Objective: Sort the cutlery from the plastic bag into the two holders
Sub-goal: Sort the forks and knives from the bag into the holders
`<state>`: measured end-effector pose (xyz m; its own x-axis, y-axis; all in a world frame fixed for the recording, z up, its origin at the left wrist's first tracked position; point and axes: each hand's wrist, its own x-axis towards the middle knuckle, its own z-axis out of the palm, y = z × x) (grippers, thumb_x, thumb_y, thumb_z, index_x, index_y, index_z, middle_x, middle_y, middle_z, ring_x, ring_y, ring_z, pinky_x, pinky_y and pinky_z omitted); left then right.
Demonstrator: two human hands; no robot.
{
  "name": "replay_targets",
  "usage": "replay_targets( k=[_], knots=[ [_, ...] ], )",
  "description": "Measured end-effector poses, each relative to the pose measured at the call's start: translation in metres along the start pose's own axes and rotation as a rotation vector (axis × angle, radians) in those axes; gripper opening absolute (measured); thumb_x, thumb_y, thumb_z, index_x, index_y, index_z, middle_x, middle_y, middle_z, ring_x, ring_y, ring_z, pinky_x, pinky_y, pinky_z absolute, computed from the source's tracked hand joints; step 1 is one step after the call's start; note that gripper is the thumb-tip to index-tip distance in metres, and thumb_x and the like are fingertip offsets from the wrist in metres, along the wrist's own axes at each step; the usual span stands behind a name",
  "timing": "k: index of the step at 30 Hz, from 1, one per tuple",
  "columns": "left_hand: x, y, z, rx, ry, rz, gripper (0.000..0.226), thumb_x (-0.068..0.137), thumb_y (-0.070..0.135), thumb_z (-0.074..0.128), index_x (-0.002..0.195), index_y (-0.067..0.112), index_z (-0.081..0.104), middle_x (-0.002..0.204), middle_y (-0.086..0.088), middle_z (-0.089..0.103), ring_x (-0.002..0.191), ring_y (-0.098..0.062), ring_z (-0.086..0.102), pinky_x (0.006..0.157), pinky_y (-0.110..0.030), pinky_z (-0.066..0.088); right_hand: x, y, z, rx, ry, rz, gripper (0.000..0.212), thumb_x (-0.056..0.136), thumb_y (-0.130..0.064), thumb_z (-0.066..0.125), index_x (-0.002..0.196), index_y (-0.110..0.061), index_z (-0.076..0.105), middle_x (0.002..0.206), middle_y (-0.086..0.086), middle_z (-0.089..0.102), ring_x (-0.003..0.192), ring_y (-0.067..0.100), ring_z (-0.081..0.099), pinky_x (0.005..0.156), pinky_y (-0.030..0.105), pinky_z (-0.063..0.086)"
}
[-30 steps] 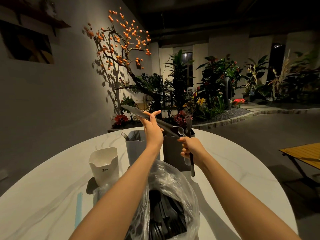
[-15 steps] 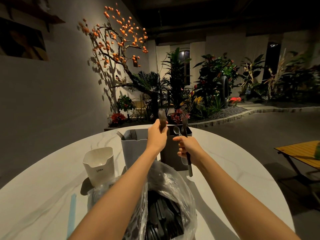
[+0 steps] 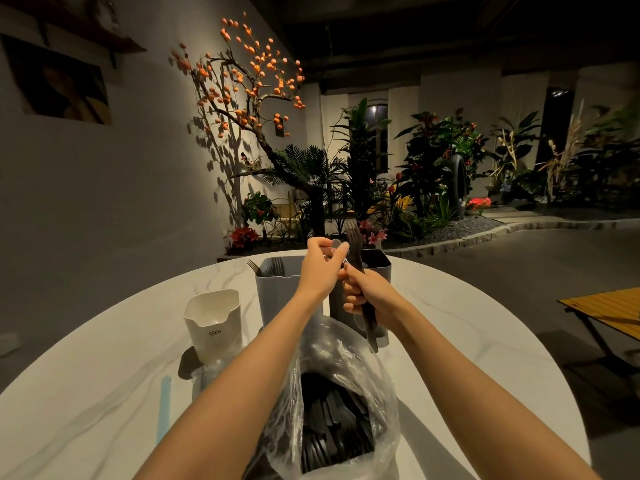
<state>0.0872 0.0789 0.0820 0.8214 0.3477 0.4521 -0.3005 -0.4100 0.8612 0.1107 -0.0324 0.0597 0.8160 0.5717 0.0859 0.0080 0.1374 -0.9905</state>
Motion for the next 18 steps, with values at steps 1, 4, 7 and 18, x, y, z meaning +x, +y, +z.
replay_targets(
  k=[1,4,7,18],
  knots=[
    [-0.001,0.000,-0.003,-0.020,0.000,-0.018,0.046,0.094,0.032,0.060,0.127,0.009,0.039,0.105,-0.001,0.053,0.101,-0.018,0.054,0.089,-0.032,0.047,0.000,0.000,0.002,-0.005,-0.010,0.007,0.034,0.102,-0.036,0.040,0.085,-0.013,0.057,0.053,-0.004,0.033,0.046,0.008,0.029,0.047,0.019,0.034],
    [-0.003,-0.003,-0.013,-0.007,0.006,-0.026,0.060,0.088,0.040,0.066,0.134,0.015,0.036,0.118,-0.005,0.051,0.112,-0.022,0.052,0.091,-0.036,0.054,-0.004,0.001,0.009,-0.075,-0.067,0.005,0.034,0.103,-0.034,0.041,0.081,-0.014,0.056,0.056,-0.003,0.032,0.046,0.008,0.028,0.048,0.020,0.032],
    [-0.007,0.000,-0.028,0.049,-0.009,-0.019,0.041,0.088,0.036,0.066,0.118,0.011,0.055,0.103,0.001,0.057,0.094,-0.010,0.054,0.058,-0.004,0.046,-0.009,0.000,0.013,-0.135,-0.174,0.017,0.034,0.103,-0.032,0.041,0.078,-0.014,0.058,0.059,-0.001,0.030,0.048,0.009,0.028,0.049,0.021,0.031],
    [-0.015,-0.005,-0.062,-0.226,-0.011,-0.210,0.011,0.087,0.022,0.070,0.082,0.012,0.071,0.073,-0.003,0.066,0.069,-0.013,0.056,0.068,-0.026,0.048,-0.003,0.003,0.027,-0.288,-0.310,0.042,0.029,0.101,-0.031,0.046,0.094,-0.009,0.063,0.060,-0.003,0.032,0.049,0.009,0.030,0.051,0.022,0.031]
  ],
)
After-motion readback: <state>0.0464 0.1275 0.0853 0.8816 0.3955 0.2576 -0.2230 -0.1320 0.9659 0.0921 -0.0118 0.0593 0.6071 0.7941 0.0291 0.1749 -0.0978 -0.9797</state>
